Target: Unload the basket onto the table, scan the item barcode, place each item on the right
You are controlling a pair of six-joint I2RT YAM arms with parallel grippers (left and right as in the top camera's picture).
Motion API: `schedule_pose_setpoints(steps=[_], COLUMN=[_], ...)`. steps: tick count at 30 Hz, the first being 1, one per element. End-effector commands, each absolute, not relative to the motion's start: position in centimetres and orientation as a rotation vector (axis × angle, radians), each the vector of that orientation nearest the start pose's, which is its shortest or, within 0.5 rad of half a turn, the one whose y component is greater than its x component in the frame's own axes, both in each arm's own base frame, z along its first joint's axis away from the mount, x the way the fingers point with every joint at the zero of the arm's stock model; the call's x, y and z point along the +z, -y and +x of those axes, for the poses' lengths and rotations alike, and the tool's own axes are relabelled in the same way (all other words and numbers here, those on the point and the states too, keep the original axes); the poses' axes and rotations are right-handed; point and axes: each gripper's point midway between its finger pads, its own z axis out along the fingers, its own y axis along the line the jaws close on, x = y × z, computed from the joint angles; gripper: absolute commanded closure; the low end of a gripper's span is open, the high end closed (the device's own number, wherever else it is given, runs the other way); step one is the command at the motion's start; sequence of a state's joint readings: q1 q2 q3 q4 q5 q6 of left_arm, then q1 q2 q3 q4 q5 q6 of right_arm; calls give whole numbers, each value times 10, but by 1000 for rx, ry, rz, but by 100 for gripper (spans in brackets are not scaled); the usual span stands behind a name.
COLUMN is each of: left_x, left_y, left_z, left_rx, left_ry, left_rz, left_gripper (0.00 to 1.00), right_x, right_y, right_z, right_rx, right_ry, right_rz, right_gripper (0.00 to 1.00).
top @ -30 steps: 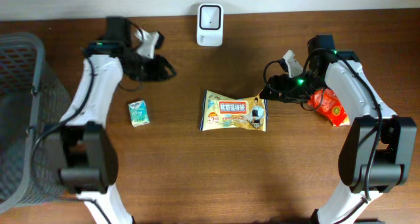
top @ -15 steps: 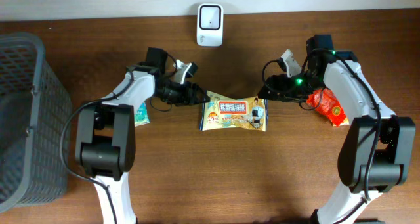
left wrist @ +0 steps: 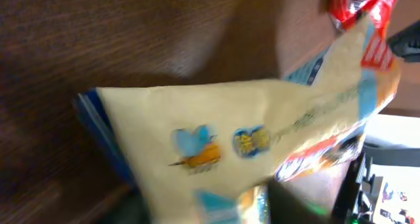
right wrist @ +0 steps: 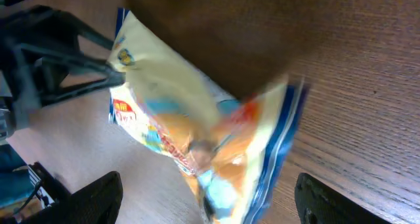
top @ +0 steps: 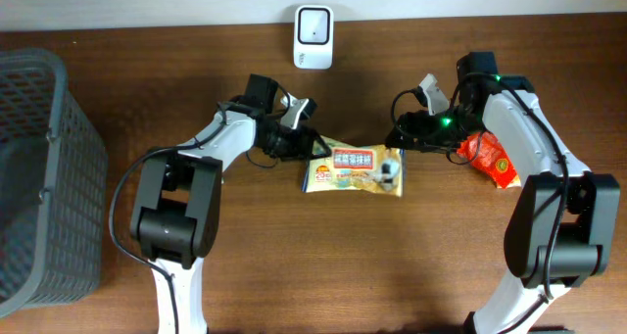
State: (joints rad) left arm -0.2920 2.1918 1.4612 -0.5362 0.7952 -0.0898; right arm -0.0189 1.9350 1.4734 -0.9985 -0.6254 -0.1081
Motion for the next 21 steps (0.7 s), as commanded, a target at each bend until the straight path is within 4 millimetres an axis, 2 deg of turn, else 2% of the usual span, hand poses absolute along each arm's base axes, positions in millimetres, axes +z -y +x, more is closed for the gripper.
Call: schedule_pose_setpoints(steps=[1,6,9,12,16,18,19,21], left_x=[10,16,28,59,104,134,144,155], left_y=[253,257,249,222,188,178,178,177], left_z=[394,399,409,427,441,441,439,434], left_rx=[-1189,-1219,-1215,-1136,-902,-796,-799,-804], left_ry=[-2762,-2715,-2676,-2620,-2557,-2511,-2492,-2488], left_rz=[447,466,449,391,384,395,401,388], left_gripper=[100,100,100,100,100,100,100,100], right_x=[86,86,86,86,86,86,87,87], right_y=[-95,-95,-95,-95,-95,-95,-97,-104], right_z=[381,380,378,378,381,383,384,384], right_rx=[906,909,911,909,906,903,902,907], right_ry=[-2871,-2878,-2883,-2880,-2869,-2858,-2855,-2849], right_rz=[-195,-193,-195,-201,-205,-212,-221,-245], right_gripper=[17,17,17,17,17,17,17,17])
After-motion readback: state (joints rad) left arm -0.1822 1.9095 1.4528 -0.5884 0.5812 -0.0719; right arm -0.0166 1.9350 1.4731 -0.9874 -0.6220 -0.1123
